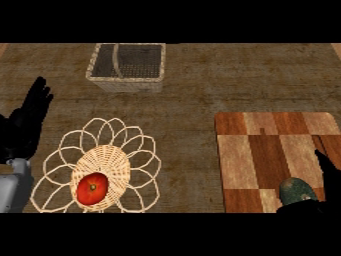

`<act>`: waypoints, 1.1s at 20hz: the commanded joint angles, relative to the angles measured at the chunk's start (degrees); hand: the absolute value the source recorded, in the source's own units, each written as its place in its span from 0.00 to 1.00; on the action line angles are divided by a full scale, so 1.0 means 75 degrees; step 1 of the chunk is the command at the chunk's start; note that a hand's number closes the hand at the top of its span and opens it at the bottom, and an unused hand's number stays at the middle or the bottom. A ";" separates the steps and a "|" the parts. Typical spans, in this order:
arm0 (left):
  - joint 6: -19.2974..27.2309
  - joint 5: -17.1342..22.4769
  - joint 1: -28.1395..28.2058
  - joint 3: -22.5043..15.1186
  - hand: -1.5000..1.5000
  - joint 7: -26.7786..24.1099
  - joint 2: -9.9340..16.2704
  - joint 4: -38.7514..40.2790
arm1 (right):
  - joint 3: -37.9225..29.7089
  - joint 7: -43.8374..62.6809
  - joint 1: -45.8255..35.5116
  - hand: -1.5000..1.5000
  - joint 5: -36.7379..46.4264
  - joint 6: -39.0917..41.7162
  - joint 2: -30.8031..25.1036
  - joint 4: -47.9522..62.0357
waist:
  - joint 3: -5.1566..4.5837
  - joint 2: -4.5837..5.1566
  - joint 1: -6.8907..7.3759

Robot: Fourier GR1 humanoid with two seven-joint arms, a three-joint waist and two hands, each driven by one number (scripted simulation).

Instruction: Pick the squash from the cutting board and place it in the basket

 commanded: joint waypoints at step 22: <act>-0.0072 -0.0481 0.0272 0.0136 0.50 -0.0386 -0.0411 0.0080 | 0.0163 -0.0993 0.0494 1.00 0.0071 0.0767 0.1017 0.0884 | -0.0001 -0.0001 -0.0020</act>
